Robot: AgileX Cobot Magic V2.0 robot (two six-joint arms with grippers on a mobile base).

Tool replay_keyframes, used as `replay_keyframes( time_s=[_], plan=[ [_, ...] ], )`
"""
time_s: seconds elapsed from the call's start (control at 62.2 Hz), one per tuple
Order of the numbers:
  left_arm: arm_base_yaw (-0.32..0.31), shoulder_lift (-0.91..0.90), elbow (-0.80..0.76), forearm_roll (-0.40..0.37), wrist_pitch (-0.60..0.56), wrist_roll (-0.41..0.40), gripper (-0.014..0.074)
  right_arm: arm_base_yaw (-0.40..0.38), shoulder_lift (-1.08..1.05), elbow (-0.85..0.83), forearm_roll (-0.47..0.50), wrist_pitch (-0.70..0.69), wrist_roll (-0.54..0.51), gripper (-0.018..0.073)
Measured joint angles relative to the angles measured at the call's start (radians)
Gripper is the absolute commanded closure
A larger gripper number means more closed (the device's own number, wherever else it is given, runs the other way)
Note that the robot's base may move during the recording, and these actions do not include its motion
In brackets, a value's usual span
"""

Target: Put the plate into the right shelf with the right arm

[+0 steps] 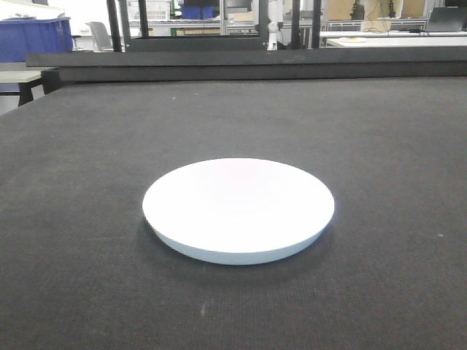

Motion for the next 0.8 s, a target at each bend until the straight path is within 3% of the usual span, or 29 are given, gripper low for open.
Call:
replay_keyframes(
  time_s=[0.803],
  plan=[
    [0.0, 0.0, 0.0, 0.0, 0.0, 0.0, 0.0643, 0.0, 0.0, 0.0, 0.0, -0.059, 0.007, 0.0503]
  ],
)
